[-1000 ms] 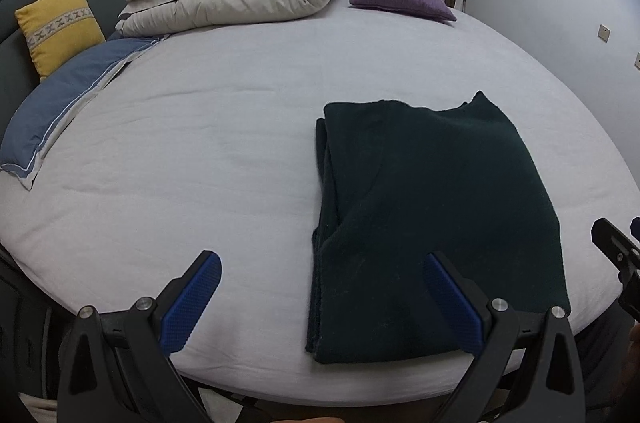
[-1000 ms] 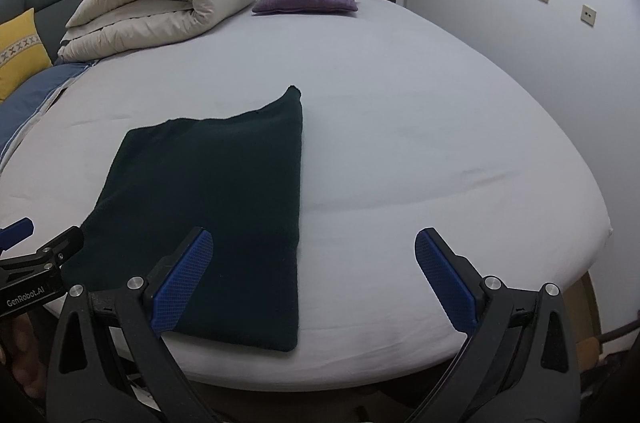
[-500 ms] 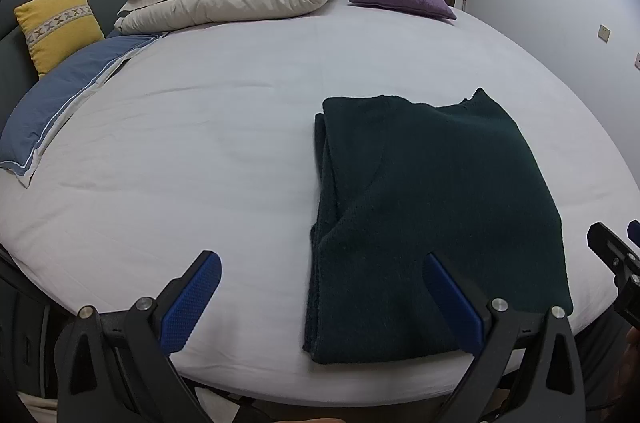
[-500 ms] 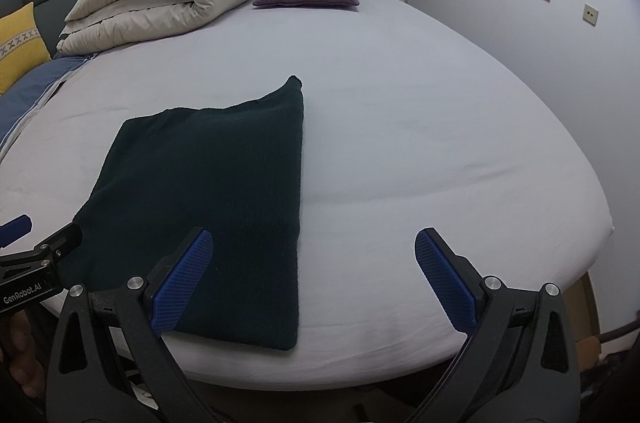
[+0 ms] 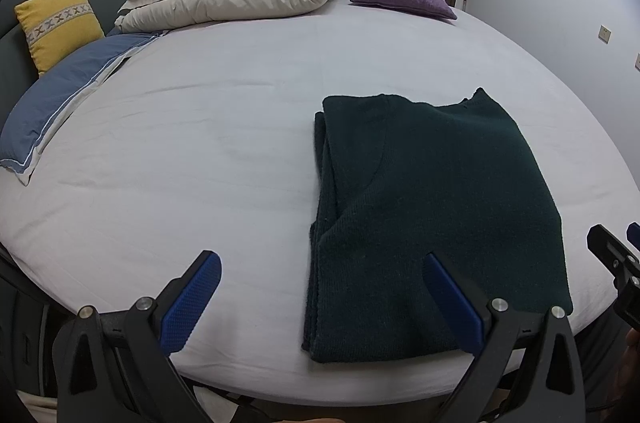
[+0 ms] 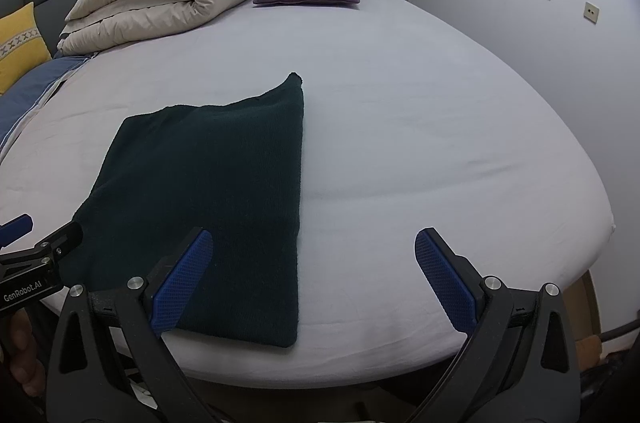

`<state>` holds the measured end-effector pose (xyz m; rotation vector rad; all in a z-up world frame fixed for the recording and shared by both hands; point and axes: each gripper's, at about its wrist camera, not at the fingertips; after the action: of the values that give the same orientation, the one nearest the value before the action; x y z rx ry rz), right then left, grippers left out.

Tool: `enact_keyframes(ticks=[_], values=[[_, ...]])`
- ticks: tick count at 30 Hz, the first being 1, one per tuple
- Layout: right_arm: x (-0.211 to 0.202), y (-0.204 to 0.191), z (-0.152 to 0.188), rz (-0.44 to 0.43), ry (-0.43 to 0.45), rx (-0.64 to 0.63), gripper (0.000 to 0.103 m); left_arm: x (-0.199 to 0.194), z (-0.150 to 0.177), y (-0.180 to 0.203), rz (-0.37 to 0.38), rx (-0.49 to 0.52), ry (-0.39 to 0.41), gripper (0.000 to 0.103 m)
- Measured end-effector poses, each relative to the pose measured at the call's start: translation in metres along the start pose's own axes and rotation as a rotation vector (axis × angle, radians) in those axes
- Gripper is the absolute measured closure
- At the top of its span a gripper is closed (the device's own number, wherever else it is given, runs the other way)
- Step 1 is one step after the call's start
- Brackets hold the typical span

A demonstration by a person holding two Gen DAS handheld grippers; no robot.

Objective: Fold small clothes

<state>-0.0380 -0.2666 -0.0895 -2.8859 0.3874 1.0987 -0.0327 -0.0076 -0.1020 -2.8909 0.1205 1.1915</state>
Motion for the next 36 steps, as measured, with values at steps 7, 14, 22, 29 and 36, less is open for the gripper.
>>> enact_keyframes(ticks=[7, 14, 22, 29, 36], values=[[-0.001, -0.001, 0.0, 0.001, -0.001, 0.002, 0.0, 0.0, 0.0, 0.0, 0.001, -0.001, 0.0, 0.0], [-0.001, -0.004, 0.002, 0.002, 0.0, 0.004, 0.0, -0.001, 0.001, 0.002, 0.001, -0.002, 0.001, 0.0], [-0.001, -0.007, 0.005, 0.0, -0.001, 0.007, 0.0, 0.0, 0.0, 0.001, 0.002, 0.0, 0.001, 0.0], [-0.002, -0.009, 0.006, 0.001, -0.002, 0.01, 0.0, 0.0, 0.0, 0.001, 0.002, 0.001, 0.002, 0.0], [-0.003, -0.012, 0.007, 0.001, -0.001, 0.012, 0.0, 0.0, 0.0, 0.001, 0.003, 0.001, 0.001, 0.0]])
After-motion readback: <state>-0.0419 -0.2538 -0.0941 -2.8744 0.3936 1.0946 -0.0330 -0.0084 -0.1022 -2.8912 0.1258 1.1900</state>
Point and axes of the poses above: each gripper's, at about its wrist camera, not at the fingertips, and x roughly the way its jaws point, y to its right, z to its underside, and after that the axes turned 6 degrees about y, right-handed
